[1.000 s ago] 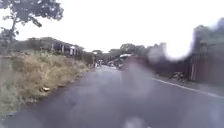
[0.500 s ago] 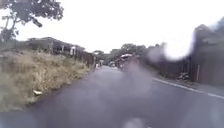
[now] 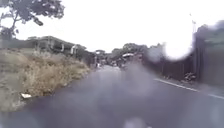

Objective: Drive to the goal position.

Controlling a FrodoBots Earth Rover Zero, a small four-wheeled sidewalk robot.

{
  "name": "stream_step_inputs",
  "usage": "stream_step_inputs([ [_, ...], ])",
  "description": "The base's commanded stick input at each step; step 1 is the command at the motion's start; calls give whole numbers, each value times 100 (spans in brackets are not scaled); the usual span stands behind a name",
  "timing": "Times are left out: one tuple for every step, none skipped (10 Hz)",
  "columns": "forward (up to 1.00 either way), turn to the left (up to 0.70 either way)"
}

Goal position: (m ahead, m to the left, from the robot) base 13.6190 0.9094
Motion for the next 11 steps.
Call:
stream_step_inputs([
  [70,0],
  [70,0],
  [70,0],
  [70,0],
  [70,0],
  [70,0],
  [70,0],
  [70,0],
  [70,0],
  [70,0],
  [70,0],
])
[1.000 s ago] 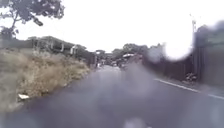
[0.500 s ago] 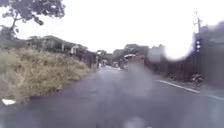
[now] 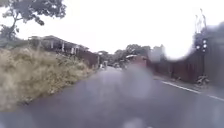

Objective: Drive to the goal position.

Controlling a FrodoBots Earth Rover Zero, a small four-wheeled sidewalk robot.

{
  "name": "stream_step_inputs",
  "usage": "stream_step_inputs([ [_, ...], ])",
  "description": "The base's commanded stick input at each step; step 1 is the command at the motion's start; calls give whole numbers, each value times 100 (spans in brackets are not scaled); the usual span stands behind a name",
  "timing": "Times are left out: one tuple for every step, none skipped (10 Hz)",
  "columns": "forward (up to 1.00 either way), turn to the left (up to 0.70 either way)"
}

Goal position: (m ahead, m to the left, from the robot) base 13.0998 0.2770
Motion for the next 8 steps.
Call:
stream_step_inputs([
  [70,0],
  [70,0],
  [70,0],
  [70,0],
  [70,0],
  [70,0],
  [70,0],
  [70,0],
])
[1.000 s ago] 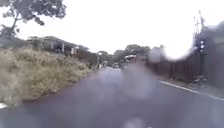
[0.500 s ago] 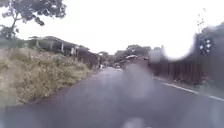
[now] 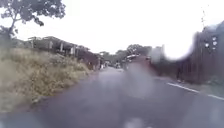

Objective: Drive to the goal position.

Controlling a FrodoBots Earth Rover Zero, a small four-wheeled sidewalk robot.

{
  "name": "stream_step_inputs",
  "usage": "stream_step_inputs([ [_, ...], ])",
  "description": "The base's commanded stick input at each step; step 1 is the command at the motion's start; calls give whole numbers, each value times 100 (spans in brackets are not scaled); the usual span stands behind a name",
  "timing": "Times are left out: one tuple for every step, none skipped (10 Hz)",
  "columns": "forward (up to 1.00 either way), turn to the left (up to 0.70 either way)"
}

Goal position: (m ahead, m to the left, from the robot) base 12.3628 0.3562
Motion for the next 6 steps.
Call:
stream_step_inputs([
  [70,0],
  [70,0],
  [70,0],
  [70,0],
  [70,0],
  [70,0],
])
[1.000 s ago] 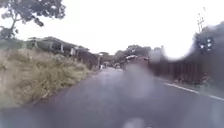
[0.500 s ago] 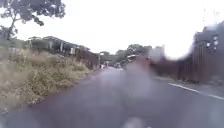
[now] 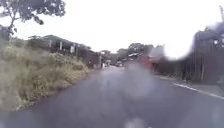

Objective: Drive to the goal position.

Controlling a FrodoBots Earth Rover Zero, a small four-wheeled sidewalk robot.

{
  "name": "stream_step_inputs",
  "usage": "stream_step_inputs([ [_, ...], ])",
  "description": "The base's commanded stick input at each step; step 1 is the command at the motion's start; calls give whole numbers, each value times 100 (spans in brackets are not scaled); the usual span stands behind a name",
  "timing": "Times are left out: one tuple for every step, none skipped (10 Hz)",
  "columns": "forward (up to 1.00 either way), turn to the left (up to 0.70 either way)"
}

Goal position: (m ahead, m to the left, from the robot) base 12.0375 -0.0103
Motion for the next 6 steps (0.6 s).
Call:
stream_step_inputs([
  [70,0],
  [70,0],
  [70,0],
  [70,0],
  [70,0],
  [70,0],
])
